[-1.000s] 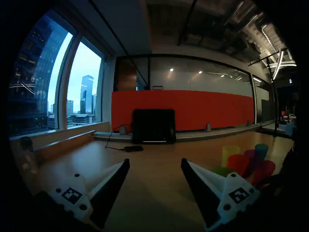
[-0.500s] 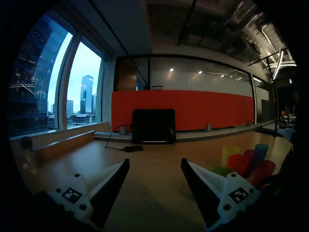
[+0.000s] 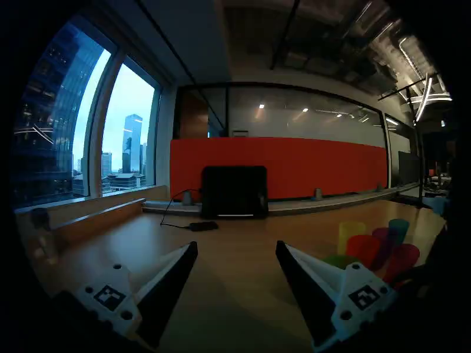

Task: Pour water

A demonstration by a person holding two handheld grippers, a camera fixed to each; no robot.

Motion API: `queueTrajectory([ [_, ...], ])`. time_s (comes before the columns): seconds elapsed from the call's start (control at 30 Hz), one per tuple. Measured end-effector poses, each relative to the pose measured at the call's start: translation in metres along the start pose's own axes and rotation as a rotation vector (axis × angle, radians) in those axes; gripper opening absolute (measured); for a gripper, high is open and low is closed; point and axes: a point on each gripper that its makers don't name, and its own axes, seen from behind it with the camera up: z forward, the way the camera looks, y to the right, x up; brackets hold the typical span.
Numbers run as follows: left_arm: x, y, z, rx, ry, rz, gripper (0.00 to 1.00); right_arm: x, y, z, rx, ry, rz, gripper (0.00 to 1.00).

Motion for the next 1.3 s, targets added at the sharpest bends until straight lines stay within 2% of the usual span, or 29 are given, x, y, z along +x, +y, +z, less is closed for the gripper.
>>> queueTrajectory([
  [1.3,0.0003,0.0004,-0.0001,0.0,0.0,0.0,0.99,-0.0004,-0.0002,-0.0001,0.002,-0.002,0.002,1.0],
])
